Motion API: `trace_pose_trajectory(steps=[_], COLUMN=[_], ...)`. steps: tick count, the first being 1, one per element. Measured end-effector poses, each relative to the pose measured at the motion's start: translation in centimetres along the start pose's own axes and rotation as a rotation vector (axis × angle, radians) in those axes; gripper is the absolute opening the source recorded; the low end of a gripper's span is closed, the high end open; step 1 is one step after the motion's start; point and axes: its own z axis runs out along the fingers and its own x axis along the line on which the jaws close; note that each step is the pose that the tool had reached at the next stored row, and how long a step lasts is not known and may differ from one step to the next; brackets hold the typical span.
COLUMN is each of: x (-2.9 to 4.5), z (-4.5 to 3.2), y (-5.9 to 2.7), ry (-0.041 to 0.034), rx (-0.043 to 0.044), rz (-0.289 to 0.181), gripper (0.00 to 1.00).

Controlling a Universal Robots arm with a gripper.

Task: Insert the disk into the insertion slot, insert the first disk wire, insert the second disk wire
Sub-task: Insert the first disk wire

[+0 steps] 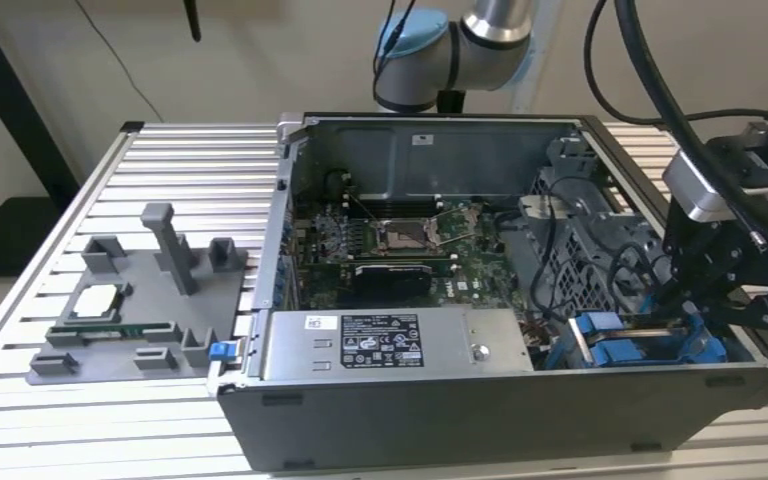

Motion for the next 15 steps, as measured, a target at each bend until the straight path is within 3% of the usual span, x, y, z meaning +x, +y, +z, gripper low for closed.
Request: trace_pose_trajectory(steps=[15], x=[-0.15], z=[0.29], y=[-0.14], ry=[0.0003], rx=[0.0055], rz=[0.04], gripper=[0.0])
